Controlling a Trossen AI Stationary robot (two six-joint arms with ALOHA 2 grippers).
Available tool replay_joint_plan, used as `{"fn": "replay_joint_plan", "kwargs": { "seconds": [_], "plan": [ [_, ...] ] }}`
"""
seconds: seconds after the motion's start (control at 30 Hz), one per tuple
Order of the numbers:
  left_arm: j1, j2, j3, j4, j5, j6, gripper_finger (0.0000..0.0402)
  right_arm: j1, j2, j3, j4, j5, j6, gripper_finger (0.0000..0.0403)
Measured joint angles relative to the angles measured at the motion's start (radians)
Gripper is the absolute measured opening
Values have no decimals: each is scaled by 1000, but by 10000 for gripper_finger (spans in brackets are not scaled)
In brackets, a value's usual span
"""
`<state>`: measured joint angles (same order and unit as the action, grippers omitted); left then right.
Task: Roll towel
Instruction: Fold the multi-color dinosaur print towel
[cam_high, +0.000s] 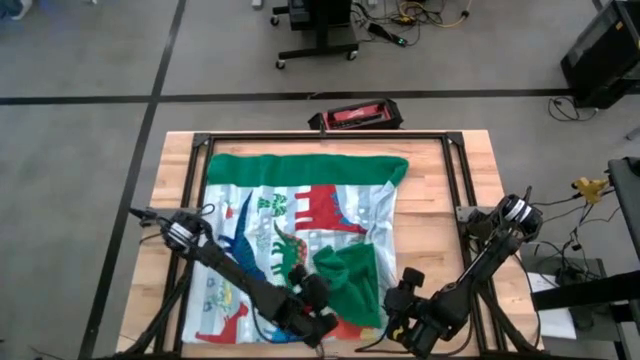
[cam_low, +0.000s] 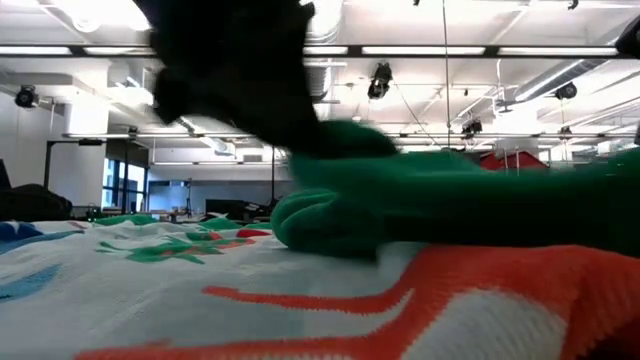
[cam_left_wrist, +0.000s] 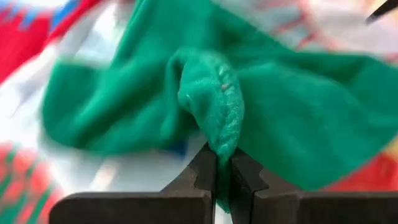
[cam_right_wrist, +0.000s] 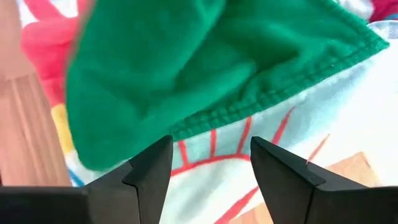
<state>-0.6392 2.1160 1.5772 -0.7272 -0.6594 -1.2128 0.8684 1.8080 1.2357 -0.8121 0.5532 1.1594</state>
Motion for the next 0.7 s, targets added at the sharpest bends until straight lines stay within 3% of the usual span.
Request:
{"fn": "replay_joint_plan", "kwargs": {
  "seconds": [0.13,0.3,0.6,0.7],
  "plan": [
    [-39,0,-1,-81,143,-165,1,-10,0,-6,38,7,-52,201],
    [-72,18,-2,7,242,-196,1,-52,0,-10,97,20,-152,201],
    [-114,23,-3,-126,251,-331,38,-87,0,-18,186,29,-267,200],
    [-132,-6,-3,-181,214,-365,60,-89,0,-44,289,81,-321,199]
  ]
}}
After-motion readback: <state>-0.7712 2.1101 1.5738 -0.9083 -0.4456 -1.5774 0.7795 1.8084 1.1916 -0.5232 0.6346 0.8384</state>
